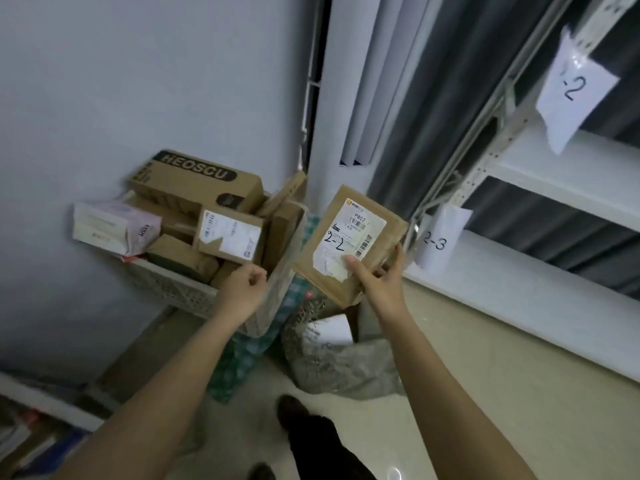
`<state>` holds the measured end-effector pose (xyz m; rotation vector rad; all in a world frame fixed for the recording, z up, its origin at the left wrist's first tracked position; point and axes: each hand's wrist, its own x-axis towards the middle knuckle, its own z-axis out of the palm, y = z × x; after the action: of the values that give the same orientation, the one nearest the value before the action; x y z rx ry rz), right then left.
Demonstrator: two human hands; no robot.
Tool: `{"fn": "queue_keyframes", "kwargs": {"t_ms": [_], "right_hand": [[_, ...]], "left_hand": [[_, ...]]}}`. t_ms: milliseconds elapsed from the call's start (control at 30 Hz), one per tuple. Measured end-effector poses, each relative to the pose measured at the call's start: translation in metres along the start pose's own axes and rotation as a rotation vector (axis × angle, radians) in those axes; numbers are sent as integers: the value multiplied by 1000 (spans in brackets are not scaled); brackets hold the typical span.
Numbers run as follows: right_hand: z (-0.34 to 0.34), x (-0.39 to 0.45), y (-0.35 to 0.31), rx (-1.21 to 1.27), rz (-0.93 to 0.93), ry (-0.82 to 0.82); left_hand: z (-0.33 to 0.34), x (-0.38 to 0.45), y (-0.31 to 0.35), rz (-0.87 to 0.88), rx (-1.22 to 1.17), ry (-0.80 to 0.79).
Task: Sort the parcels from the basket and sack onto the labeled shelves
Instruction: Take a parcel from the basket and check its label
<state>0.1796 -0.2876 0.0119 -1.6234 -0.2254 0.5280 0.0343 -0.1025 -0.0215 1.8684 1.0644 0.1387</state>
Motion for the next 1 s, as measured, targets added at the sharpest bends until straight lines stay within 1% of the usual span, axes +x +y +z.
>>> {"fn": "queue_keyframes", "kwargs": {"t_ms": [67,133,233,300,433,533,633,733,800,900,1000], "right_hand": [[-34,-32,15,7,16,98],[-71,-57,22,-21,4,196],[-136,-84,22,-59,-8,313],[-182,-96,15,-83,-25,385],[-280,-105,-6,-149,-48,485],[-358,-104,-26,-220,-96,592],[-447,-101,-45,-275,-137,642],[-529,-111,-72,-319,-181,682],[-587,-113,-84,-339,-200,747],[-661,-112,-97,-327,-155,855],[-722,-102,-107,-261,-141,895]], "left_hand": [[29,-19,1,52,164,-43],[57,-33,12,135,255,-116],[101,-52,47,252,386,-253],[131,-67,79,356,436,-295],[201,-96,161,575,578,-273],[271,-112,233,707,665,-281],[345,-139,308,823,719,-257],[407,-176,383,904,770,-216],[442,-200,427,941,787,-205],[486,-230,478,991,786,-202],[528,-245,519,1034,772,-215]]}}
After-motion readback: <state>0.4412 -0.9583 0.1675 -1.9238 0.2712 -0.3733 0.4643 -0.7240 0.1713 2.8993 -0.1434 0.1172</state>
